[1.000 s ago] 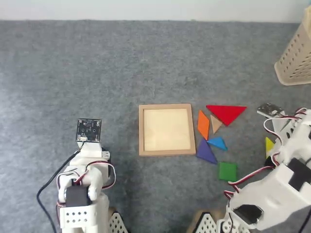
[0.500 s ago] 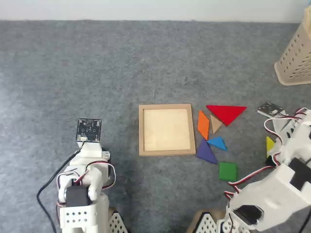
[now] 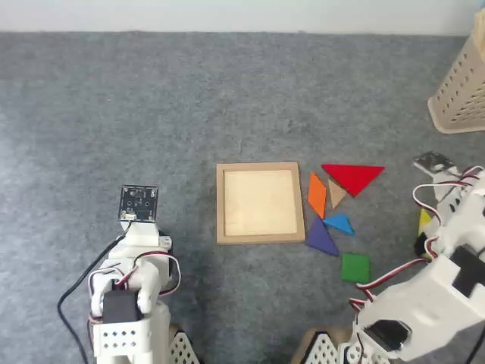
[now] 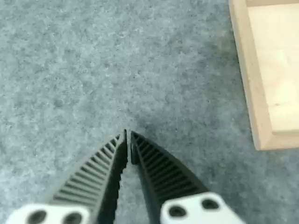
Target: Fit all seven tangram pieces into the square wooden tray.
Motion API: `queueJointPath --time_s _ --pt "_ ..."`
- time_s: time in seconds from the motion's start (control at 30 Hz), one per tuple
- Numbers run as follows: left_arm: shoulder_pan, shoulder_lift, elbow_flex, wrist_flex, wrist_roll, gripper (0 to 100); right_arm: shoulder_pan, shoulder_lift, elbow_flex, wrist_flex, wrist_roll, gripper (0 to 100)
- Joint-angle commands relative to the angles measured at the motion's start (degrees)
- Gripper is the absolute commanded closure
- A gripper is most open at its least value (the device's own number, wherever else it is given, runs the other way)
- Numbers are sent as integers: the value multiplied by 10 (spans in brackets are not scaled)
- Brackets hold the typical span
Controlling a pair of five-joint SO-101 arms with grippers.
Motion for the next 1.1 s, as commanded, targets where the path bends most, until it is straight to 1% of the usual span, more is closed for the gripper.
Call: queueJointPath --time_s 0.0,0.13,0.47,0.6,0.7,0.93,1.07 --pt "-2 -10 -7 3 5 988 -21 31 -15 1 -84 943" --pt "-2 -10 -7 3 5 988 -46 31 -73 51 -147 973" --pt "-2 -10 -7 3 5 988 -118 31 -252 195 -293 973" --pt "-2 -10 -7 3 5 988 -153 31 -302 238 -331 975" --pt "-2 -10 -7 3 5 988 -167 31 -305 249 -338 976" --pt "-2 -10 -7 3 5 988 -164 37 -296 252 -332 991" --pt "-2 -10 -7 3 5 988 -174 37 -250 244 -306 986"
